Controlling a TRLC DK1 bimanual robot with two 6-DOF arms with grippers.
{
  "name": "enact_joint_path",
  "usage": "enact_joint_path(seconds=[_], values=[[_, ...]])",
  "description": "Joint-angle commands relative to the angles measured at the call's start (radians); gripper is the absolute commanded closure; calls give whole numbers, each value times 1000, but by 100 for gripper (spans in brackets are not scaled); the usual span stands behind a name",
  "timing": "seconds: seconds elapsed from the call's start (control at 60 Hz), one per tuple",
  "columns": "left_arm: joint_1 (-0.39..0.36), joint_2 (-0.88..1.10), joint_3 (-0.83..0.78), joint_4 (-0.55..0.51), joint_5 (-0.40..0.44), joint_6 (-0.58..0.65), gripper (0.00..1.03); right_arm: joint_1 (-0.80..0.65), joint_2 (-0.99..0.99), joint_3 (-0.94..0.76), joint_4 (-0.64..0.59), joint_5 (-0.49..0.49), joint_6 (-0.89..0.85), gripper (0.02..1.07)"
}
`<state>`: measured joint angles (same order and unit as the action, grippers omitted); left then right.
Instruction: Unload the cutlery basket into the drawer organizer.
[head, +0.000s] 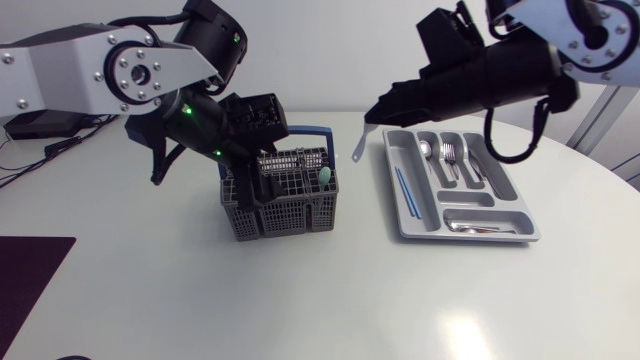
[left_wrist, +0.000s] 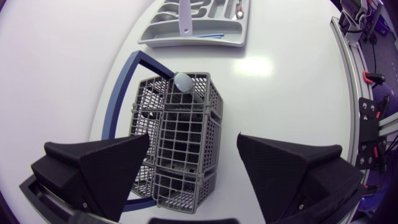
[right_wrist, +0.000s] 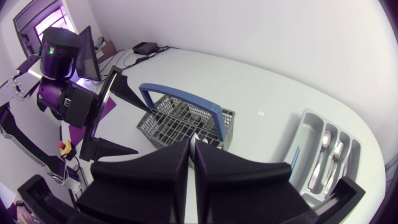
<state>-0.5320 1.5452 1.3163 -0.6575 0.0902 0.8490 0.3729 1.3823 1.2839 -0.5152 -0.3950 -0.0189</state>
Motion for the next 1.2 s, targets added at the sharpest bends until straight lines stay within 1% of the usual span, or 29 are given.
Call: enact_joint_path(seconds=[0.0, 0.167, 0.217, 0.3, 0.367, 0.483, 0.617, 0.767, 0.9, 0.983, 1.183], values=[[3, -13, -23, 9, 6, 15, 5, -40, -54, -67, -16, 25, -4, 101], [-2, -10, -22, 25, 6, 33, 5, -120, -144, -195, -8, 104, -67, 101], [-5, -4, -15, 33, 6, 35, 5, -154, -161, -227, 0, 108, -82, 101], [-13, 4, -5, 36, 6, 35, 5, -212, -186, -290, 18, 145, -121, 101], [-17, 9, -2, 36, 6, 33, 5, -243, -207, -345, 46, 199, -154, 101], [-22, 12, 3, 36, 6, 33, 5, -316, -209, -403, 75, 232, -193, 101], [-22, 12, -3, 36, 6, 33, 5, -368, -200, -460, 119, 297, -231, 101], [-20, 9, -11, 36, 6, 33, 5, -387, -161, -486, 149, 374, -248, 101], [-20, 3, -22, 36, 6, 32, 5, -404, -68, -497, 208, 413, -265, 101], [-20, 0, -29, 36, 6, 32, 5, -405, -8, -520, 284, 467, -282, 101], [-20, -10, -35, 36, 6, 33, 5, -428, 109, -534, 360, 515, -311, 101]])
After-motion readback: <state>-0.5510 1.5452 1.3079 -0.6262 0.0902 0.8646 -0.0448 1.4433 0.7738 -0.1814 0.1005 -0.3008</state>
